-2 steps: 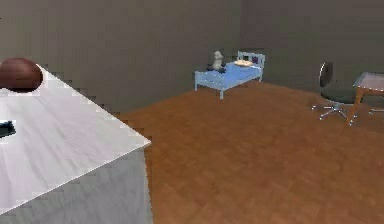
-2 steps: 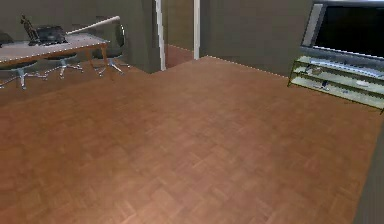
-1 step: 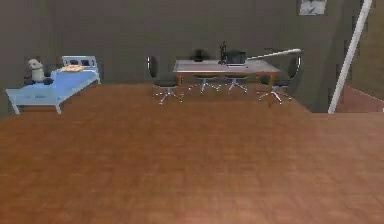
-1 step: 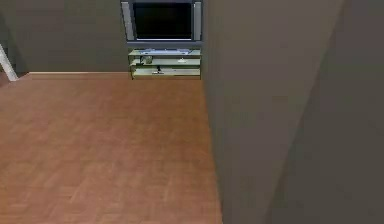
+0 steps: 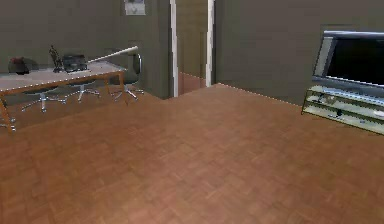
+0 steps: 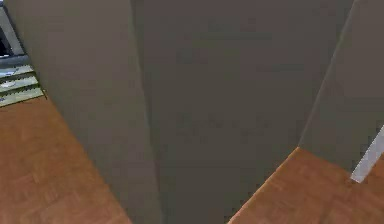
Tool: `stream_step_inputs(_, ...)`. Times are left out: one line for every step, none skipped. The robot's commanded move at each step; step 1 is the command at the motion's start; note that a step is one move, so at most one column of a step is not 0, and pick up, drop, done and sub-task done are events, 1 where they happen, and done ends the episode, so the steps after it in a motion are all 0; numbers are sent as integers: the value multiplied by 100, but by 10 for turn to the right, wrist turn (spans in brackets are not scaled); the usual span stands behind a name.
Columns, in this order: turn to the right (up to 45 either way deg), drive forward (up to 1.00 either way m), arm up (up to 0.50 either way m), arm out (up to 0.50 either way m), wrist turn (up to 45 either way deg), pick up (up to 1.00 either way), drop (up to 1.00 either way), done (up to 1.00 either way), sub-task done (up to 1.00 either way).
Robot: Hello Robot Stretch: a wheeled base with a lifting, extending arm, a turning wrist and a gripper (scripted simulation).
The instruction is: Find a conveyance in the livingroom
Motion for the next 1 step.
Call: stream_step_inputs(0,100,0,0,0,0,0,0,0)
